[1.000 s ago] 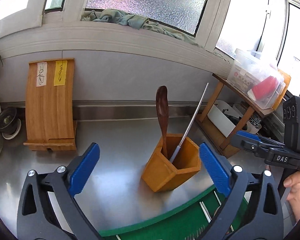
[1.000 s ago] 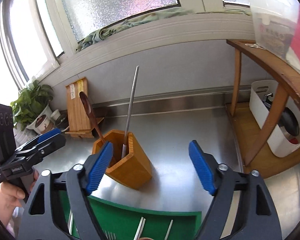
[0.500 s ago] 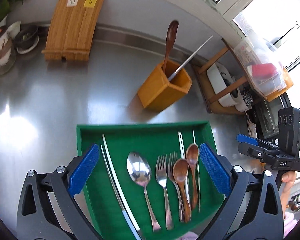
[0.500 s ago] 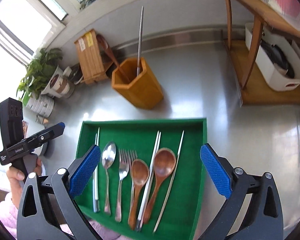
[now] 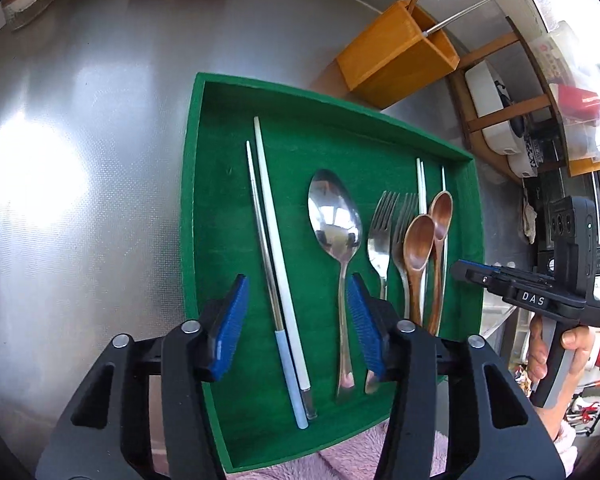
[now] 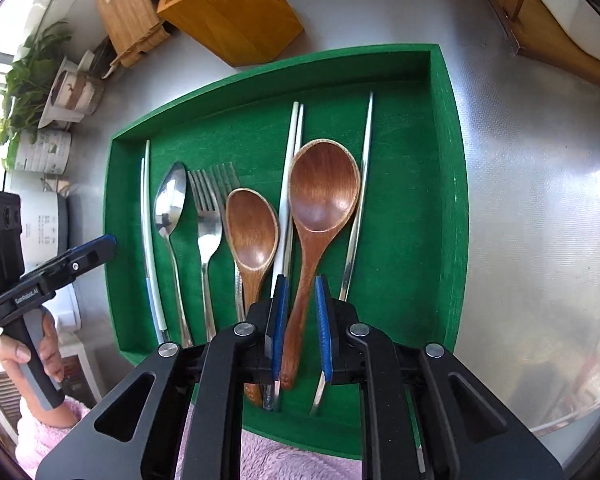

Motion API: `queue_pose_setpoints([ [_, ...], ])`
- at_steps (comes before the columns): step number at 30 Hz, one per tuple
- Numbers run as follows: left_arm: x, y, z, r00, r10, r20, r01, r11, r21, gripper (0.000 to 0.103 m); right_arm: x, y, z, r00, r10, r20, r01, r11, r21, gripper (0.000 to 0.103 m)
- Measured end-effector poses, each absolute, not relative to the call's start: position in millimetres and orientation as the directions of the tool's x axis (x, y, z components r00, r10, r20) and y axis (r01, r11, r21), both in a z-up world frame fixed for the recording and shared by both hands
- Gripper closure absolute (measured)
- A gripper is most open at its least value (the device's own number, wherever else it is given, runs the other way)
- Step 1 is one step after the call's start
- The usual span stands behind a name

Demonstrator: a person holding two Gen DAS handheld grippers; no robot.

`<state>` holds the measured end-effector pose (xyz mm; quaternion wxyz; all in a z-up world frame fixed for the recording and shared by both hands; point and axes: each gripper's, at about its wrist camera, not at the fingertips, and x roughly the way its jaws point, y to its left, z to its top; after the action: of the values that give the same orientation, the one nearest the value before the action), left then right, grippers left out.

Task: Organize utensils
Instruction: 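Grasp a metal chopstick with the left tool while the right tool grasps the large wooden spoon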

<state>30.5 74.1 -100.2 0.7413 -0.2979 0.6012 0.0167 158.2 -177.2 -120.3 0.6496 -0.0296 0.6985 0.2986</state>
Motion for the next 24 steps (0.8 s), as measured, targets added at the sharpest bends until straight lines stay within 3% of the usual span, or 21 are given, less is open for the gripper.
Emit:
queue_pose_setpoints([
  [8, 34, 69, -121, 0.183, -0.246, -0.952, -0.387, 0.872, -0.3, 0.088, 156, -175, -131, -0.169, 0.331, -0.928, -0.422, 0.827, 0.372, 0.088],
  [15, 36, 64, -117, 0.188, -0.264, -0.946, -0.379, 0.869, -0.318, 0.088, 156, -172, -132, -0.165, 0.305, -0.938, -0.43, 0.834, 0.346, 0.087],
  [24, 44, 51, -117, 0.168, -0.16, -0.973, -0.349, 0.913, -0.211, 0.087, 159, -164, -135, -0.172, 0.273, -0.947, -0.444, 0.836, 0.322, 0.087],
])
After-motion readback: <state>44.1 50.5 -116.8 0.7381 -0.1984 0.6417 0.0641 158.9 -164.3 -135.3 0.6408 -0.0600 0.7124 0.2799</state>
